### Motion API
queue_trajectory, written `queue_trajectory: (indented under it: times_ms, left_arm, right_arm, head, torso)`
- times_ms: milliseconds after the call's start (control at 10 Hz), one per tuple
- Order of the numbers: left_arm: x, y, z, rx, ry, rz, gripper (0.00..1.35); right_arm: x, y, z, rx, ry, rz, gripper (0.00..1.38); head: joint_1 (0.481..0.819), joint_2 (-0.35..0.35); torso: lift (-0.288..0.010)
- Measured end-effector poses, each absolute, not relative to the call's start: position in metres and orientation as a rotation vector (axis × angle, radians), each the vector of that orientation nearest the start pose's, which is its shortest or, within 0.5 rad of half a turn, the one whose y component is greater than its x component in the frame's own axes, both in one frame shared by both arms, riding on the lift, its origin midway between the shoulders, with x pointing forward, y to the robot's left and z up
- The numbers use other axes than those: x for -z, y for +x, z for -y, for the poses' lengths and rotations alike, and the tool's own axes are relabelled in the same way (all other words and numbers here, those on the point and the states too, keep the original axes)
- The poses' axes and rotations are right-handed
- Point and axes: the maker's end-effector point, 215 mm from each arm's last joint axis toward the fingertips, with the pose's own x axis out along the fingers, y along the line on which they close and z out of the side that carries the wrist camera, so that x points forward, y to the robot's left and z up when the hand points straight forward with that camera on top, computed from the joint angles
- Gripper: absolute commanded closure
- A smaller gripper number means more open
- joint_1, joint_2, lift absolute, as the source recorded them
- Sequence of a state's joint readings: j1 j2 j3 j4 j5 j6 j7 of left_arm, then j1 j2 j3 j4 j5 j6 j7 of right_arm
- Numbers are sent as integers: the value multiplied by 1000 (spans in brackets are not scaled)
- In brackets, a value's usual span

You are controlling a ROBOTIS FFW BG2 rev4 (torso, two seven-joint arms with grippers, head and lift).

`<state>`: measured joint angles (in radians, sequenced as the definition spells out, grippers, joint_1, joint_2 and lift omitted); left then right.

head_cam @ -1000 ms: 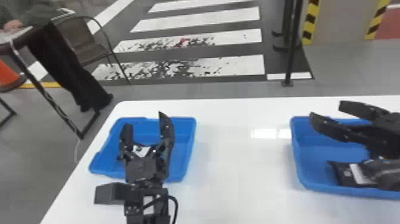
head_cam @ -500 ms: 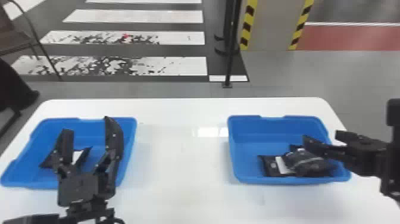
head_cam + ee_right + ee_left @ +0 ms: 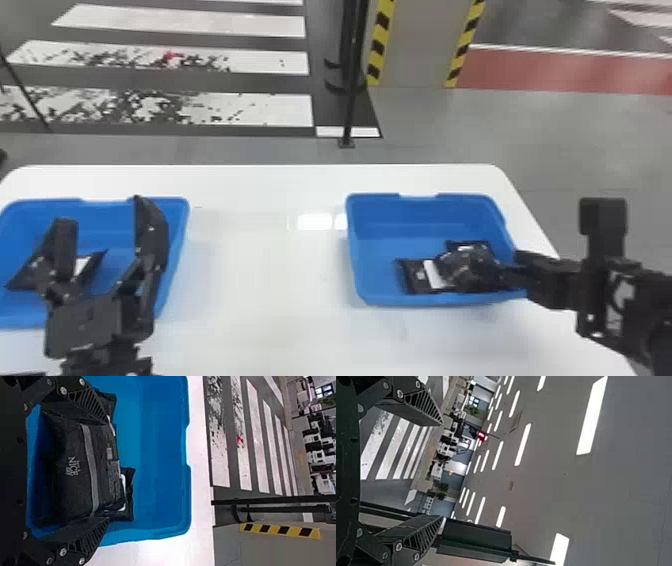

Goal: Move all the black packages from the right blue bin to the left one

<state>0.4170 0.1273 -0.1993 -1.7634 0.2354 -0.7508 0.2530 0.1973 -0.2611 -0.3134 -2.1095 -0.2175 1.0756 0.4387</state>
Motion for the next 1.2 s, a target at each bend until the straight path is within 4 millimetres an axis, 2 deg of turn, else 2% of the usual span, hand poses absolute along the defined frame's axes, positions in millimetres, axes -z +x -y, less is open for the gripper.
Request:
queue_trajectory:
  times_ms: [400, 800, 1000, 1200]
  left_arm:
    - [263, 418, -240, -122, -299, 438, 231]
    - [263, 418, -239, -121, -306, 438, 263]
    - [264, 419, -240, -120, -314, 436, 265]
    - [263, 419, -238, -116, -319, 435, 266]
  right_arm:
    - [425, 475, 336, -221, 149, -665, 191]
    - [422, 487, 312, -266, 154, -662, 193]
    - [420, 480, 311, -247, 138, -698, 193]
    - [407, 467, 310, -205, 105, -735, 193]
  head:
    - [695, -122]
    - [695, -92]
    - [695, -88]
    - [695, -90]
  torso:
    - [-154]
    - [-154]
    - [-154]
    - [-154]
